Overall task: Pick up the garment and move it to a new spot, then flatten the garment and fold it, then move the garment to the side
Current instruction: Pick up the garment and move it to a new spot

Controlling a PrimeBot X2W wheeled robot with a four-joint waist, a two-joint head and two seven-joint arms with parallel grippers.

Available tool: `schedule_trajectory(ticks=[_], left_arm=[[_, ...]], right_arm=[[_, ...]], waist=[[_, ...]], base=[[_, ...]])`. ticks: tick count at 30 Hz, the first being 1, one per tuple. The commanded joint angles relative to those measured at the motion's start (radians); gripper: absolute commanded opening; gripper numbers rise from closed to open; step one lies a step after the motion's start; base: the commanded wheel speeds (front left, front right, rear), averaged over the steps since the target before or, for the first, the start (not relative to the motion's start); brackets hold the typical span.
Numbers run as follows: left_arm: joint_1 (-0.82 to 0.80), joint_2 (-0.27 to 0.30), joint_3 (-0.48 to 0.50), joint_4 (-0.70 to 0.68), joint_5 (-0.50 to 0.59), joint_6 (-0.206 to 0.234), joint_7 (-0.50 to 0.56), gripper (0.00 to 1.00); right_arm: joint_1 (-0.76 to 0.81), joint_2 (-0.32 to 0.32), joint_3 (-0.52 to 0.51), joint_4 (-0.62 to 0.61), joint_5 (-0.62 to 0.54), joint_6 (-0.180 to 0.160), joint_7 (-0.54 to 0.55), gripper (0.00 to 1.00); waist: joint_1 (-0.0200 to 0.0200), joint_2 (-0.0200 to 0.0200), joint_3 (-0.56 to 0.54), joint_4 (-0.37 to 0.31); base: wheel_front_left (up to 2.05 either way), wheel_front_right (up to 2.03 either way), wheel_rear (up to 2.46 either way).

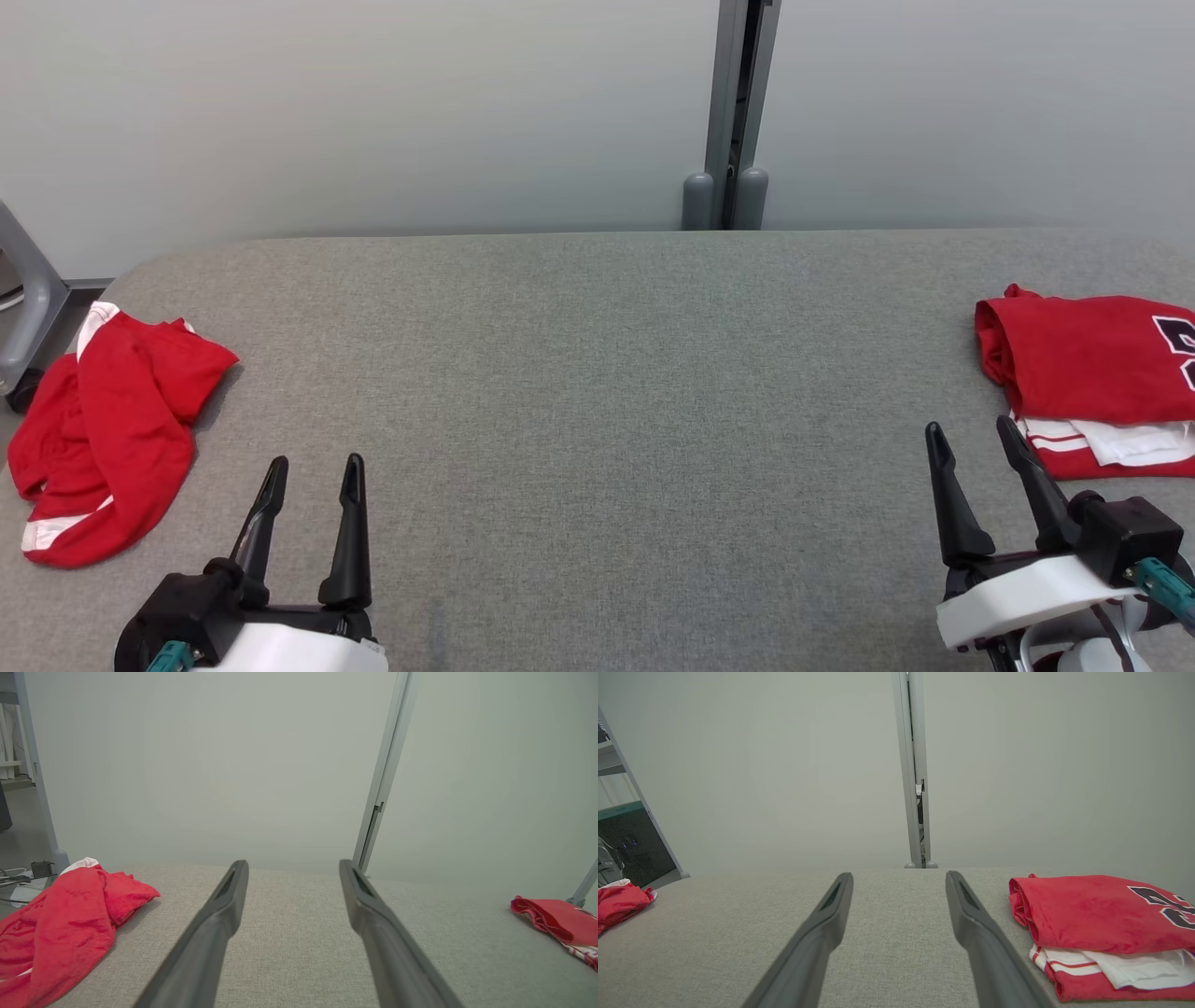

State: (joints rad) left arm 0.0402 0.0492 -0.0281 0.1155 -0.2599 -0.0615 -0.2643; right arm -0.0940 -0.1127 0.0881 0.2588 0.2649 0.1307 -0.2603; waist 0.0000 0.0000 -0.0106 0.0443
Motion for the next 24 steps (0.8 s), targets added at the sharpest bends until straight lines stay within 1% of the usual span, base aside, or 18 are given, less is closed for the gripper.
schedule_trajectory(ticks=[1, 7, 12, 17, 24], left_arm=[[-0.014, 0.003, 0.0, 0.003, 0.003, -0.001, 0.001, 1.0], [-0.015, 0.003, 0.004, 0.007, 0.005, -0.006, 0.001, 1.0], [-0.017, 0.003, 0.009, 0.016, 0.007, -0.005, 0.001, 1.0], [-0.017, 0.003, 0.019, 0.024, 0.014, -0.002, 0.001, 1.0], [-0.023, 0.003, 0.033, 0.042, 0.028, -0.01, 0.001, 1.0]], right_arm=[[-0.007, -0.006, 0.001, 0.001, 0.007, 0.0, -0.007, 1.0], [-0.004, -0.001, 0.009, 0.002, 0.007, 0.0, -0.007, 1.0], [-0.004, 0.0, 0.022, 0.004, 0.012, 0.0, -0.006, 1.0], [-0.002, 0.005, 0.045, 0.012, 0.017, 0.0, -0.006, 1.0], [-0.013, 0.012, 0.086, 0.023, 0.028, 0.0, -0.006, 1.0]], waist=[[0.0, 0.0, 0.0, 0.001], [0.0, 0.0, -0.003, 0.019], [0.0, 0.0, -0.003, 0.057], [0.0, 0.0, -0.004, 0.118], [0.0, 0.0, -0.001, 0.23]], base=[[0.0, 0.0, 0.0], [0.0, 0.0, 0.0], [0.0, 0.0, 0.0], [0.0, 0.0, 0.0], [0.0, 0.0, 0.0]])
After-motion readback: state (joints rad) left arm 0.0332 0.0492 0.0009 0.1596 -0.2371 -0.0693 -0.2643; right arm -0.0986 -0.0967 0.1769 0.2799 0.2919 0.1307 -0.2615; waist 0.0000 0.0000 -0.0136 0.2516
